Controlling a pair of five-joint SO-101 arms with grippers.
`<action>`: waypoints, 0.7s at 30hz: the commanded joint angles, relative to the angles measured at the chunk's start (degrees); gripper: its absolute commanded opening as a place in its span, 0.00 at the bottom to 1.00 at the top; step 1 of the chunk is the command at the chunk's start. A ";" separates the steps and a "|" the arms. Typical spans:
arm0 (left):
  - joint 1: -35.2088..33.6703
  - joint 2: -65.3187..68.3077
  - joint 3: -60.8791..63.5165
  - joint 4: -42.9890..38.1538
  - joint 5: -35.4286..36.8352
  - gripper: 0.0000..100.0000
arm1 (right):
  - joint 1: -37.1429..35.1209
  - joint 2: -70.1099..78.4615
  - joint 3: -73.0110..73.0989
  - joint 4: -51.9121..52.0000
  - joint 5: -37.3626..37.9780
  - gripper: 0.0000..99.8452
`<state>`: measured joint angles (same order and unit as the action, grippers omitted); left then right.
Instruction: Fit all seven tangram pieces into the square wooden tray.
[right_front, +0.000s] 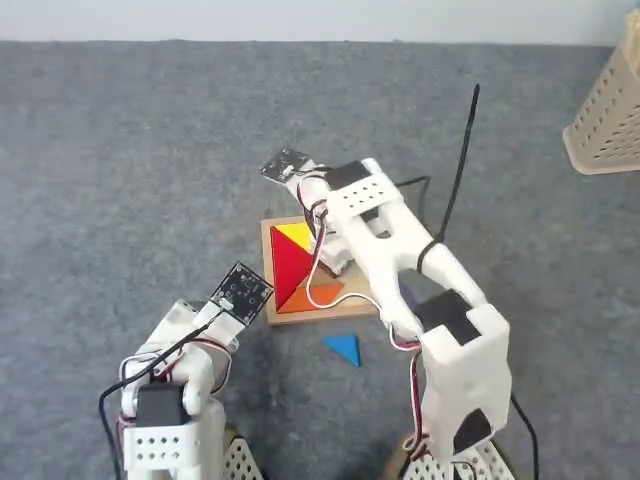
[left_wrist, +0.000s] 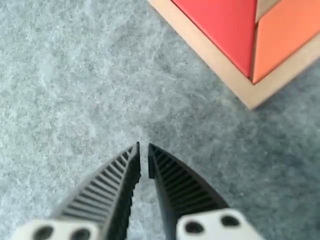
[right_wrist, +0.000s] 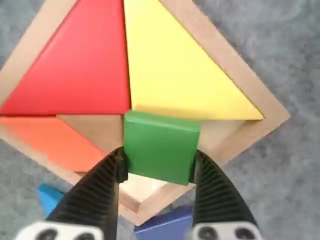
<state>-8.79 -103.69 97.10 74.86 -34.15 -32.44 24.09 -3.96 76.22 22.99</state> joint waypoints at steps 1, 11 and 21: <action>-0.26 -0.97 -0.57 0.35 -0.09 0.02 | -0.66 -0.75 -3.69 2.77 4.40 0.03; -0.26 -0.97 -0.57 0.35 -0.09 0.02 | -0.75 -0.57 -3.78 3.74 4.66 0.13; -0.26 -0.97 -0.57 0.35 -0.09 0.02 | -0.75 -0.92 -3.78 3.74 4.66 0.15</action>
<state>-8.79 -103.69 97.10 74.86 -34.15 -32.44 24.09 -4.13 79.38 26.77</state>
